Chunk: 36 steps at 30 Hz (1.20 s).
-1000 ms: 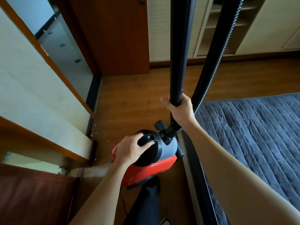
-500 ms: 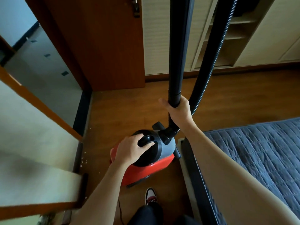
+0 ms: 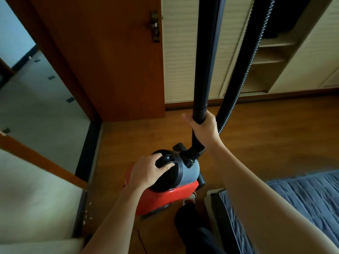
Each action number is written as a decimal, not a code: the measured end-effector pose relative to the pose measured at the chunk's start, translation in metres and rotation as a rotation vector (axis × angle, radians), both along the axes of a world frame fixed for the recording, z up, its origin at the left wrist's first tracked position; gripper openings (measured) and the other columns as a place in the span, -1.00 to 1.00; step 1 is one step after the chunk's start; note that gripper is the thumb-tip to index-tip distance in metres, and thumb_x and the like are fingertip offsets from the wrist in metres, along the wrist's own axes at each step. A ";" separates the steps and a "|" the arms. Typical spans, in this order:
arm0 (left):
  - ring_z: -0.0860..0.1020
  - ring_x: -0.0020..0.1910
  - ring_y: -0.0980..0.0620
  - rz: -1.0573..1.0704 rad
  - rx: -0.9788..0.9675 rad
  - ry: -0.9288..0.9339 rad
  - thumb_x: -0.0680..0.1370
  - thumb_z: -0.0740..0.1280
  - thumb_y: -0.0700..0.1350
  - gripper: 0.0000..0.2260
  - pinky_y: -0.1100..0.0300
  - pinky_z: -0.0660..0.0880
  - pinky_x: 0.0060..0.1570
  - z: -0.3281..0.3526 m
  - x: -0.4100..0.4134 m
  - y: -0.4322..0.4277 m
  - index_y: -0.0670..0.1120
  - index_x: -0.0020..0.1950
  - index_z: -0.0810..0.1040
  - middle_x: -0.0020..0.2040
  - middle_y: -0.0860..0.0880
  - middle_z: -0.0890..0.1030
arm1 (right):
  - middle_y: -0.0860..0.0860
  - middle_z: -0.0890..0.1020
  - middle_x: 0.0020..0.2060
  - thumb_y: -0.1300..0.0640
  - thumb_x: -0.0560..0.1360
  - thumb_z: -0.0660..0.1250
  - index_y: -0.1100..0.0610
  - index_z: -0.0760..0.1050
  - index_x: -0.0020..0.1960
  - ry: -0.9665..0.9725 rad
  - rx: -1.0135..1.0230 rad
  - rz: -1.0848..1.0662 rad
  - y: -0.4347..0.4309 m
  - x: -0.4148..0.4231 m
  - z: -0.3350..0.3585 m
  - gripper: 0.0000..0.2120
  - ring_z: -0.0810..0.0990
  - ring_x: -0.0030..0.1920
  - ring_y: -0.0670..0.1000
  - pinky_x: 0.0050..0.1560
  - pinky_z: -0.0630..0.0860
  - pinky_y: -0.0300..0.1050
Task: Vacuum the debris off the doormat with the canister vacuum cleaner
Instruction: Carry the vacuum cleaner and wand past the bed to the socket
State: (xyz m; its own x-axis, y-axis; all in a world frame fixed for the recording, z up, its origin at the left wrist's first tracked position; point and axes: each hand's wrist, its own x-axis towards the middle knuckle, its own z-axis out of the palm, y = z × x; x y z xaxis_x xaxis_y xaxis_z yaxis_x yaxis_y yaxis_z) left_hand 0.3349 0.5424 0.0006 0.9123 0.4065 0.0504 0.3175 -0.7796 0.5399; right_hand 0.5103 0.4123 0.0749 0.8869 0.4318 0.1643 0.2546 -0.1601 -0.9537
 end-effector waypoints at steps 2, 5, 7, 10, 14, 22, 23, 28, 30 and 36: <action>0.43 -0.47 0.13 -0.008 0.002 0.004 0.48 0.32 0.34 -0.60 0.28 0.23 -0.45 0.002 0.030 0.014 0.11 -0.34 0.30 -0.47 0.09 0.41 | -0.03 0.50 -0.37 0.07 0.51 0.50 0.14 0.44 -0.21 -0.002 0.021 0.007 0.013 0.030 -0.001 -0.72 0.47 -0.38 -0.11 -0.32 0.49 -0.34; 0.45 -0.45 0.15 -0.019 0.010 0.011 0.48 0.31 0.34 -0.64 0.29 0.29 -0.45 0.004 0.083 0.036 0.11 -0.30 0.39 -0.45 0.11 0.45 | 0.03 0.52 -0.35 0.05 0.50 0.51 0.25 0.47 -0.16 0.000 0.034 0.012 0.032 0.084 -0.004 -0.69 0.49 -0.34 -0.03 -0.30 0.50 -0.29; 0.45 -0.44 0.16 -0.026 0.024 0.018 0.49 0.33 0.31 -0.67 0.31 0.26 -0.44 0.006 0.124 0.052 0.13 -0.28 0.39 -0.44 0.11 0.45 | 0.11 0.52 -0.34 0.00 0.48 0.51 0.28 0.45 -0.17 -0.003 0.038 0.008 0.046 0.126 -0.007 -0.62 0.49 -0.33 0.03 -0.27 0.52 -0.14; 0.50 -0.38 0.12 -0.021 0.061 0.048 0.48 0.33 0.33 -0.66 0.24 0.33 -0.41 0.009 0.187 0.070 0.08 -0.21 0.48 -0.37 0.08 0.53 | 0.12 0.49 -0.37 -0.01 0.46 0.53 0.37 0.44 -0.17 0.001 0.044 -0.024 0.063 0.189 -0.010 -0.54 0.46 -0.35 0.05 -0.30 0.46 -0.07; 0.54 -0.34 0.07 -0.015 0.088 0.072 0.45 0.29 0.40 -0.56 0.11 0.44 -0.35 0.016 0.260 0.084 0.02 -0.21 0.48 -0.35 0.06 0.56 | 0.09 0.47 -0.36 -0.02 0.45 0.54 0.40 0.45 -0.14 0.025 0.050 -0.062 0.074 0.258 -0.006 -0.52 0.42 -0.35 0.02 -0.30 0.40 -0.12; 0.56 -0.30 0.06 -0.086 0.113 0.055 0.45 0.26 0.42 -0.54 0.04 0.51 -0.30 0.030 0.370 0.104 0.03 -0.16 0.55 -0.31 0.06 0.59 | 0.14 0.49 -0.35 -0.07 0.45 0.54 0.40 0.44 -0.13 0.034 0.063 -0.111 0.077 0.357 0.011 -0.48 0.44 -0.34 0.04 -0.26 0.40 -0.08; 0.57 -0.27 0.06 -0.100 0.111 0.056 0.45 0.28 0.41 -0.56 0.03 0.52 -0.28 0.030 0.382 0.105 0.03 -0.13 0.57 -0.28 0.06 0.61 | 0.14 0.49 -0.35 -0.07 0.45 0.54 0.40 0.44 -0.13 0.036 0.064 -0.124 0.075 0.367 0.011 -0.46 0.44 -0.34 0.04 -0.26 0.40 -0.08; 0.60 -0.22 0.04 -0.159 0.102 0.078 0.46 0.29 0.38 -0.56 0.01 0.56 -0.21 0.031 0.444 0.104 0.02 -0.07 0.60 -0.22 0.05 0.65 | 0.14 0.48 -0.36 -0.21 0.37 0.51 0.42 0.41 -0.13 0.059 0.069 -0.177 0.065 0.418 0.008 -0.33 0.42 -0.35 0.04 -0.27 0.40 -0.03; 0.61 -0.18 0.05 -0.192 0.090 0.076 0.46 0.30 0.36 -0.58 0.03 0.58 -0.19 0.028 0.472 0.106 0.03 -0.05 0.61 -0.19 0.06 0.66 | 0.14 0.47 -0.37 -0.22 0.36 0.51 0.43 0.40 -0.14 0.061 0.068 -0.205 0.061 0.441 0.006 -0.31 0.42 -0.36 0.06 -0.28 0.40 -0.01; 0.63 -0.10 0.09 -0.347 0.004 0.040 0.46 0.36 0.31 -0.63 0.13 0.57 -0.11 0.014 0.575 0.111 0.04 -0.01 0.65 -0.14 0.08 0.69 | 0.19 0.51 -0.36 0.04 0.46 0.51 0.40 0.44 -0.16 0.038 0.005 -0.367 0.052 0.520 -0.002 -0.56 0.46 -0.37 0.08 -0.30 0.51 0.15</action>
